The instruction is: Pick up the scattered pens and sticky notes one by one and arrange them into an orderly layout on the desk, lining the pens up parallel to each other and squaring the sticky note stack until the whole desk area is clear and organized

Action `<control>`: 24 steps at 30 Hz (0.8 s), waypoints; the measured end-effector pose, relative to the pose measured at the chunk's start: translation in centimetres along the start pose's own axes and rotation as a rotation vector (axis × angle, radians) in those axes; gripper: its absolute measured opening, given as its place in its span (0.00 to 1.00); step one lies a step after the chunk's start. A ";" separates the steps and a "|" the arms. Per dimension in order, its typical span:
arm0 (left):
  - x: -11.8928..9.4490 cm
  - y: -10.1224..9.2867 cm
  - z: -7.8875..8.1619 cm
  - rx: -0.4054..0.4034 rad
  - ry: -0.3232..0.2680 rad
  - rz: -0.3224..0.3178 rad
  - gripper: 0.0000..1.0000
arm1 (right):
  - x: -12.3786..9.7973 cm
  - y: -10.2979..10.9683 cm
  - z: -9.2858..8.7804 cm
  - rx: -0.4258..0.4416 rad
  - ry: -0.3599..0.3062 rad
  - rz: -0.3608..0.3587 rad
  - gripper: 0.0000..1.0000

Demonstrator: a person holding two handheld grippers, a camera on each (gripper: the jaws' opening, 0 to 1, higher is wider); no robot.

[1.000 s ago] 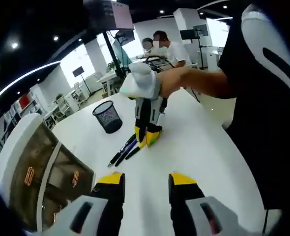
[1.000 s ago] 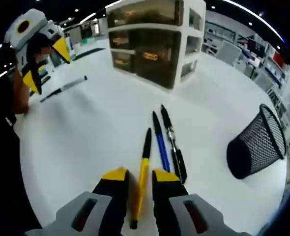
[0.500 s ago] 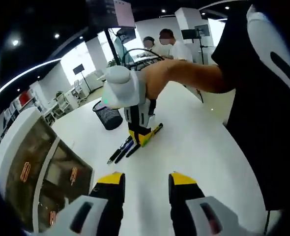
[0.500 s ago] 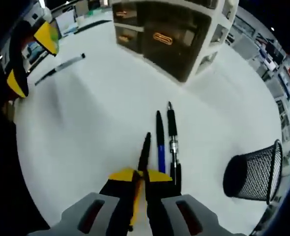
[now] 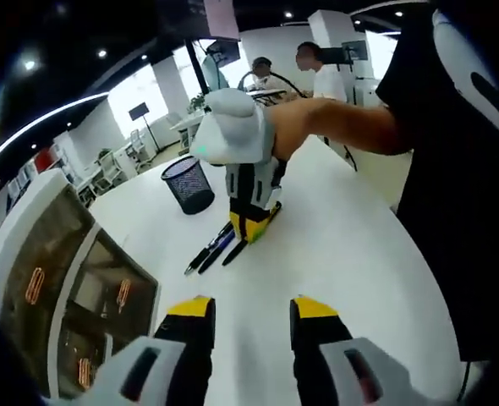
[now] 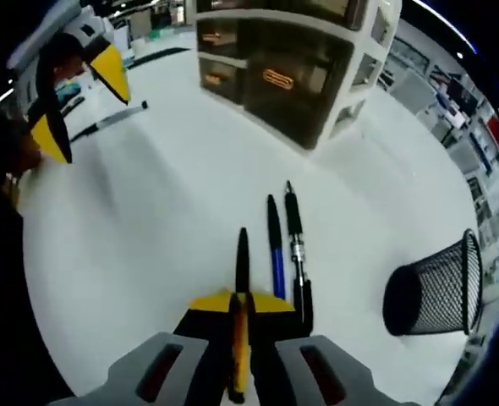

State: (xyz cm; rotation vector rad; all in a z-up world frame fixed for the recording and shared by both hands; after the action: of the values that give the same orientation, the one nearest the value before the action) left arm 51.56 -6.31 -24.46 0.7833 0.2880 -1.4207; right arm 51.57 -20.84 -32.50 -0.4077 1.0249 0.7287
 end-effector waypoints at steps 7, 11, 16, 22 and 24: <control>0.2 0.2 -0.4 -0.012 0.008 0.001 0.36 | -0.9 0.3 0.1 -0.045 -0.046 -0.042 0.04; 0.1 0.7 -0.4 -0.016 0.025 0.044 0.36 | -2.1 0.9 0.3 -0.062 -0.093 -0.044 0.04; 0.2 0.5 0.0 -0.038 -0.011 0.019 0.36 | -3.1 1.5 0.1 -0.083 -0.110 -0.056 0.04; -0.1 0.7 0.2 -0.022 -0.015 0.033 0.37 | -4.9 0.7 -0.1 -0.137 -0.125 -0.139 0.04; -0.1 0.7 0.3 -0.019 -0.018 0.033 0.37 | -5.1 0.1 -0.7 -0.139 -0.090 -0.169 0.04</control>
State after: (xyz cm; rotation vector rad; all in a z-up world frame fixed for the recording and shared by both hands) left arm 52.09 -6.48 -23.97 0.7563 0.2738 -1.3913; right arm 49.40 -22.99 -28.33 -0.5700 0.8471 0.6626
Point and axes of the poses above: the point that each gripper's makers call its tool centre point, and the gripper's own axes: x roughly forward along the fingers, y roughly to its left, z roughly out of its top, the point moved 3 cm from there along -x, roughly backward along the fingers, and after that the axes turned 6 degrees about z, right-handed, at the moved point
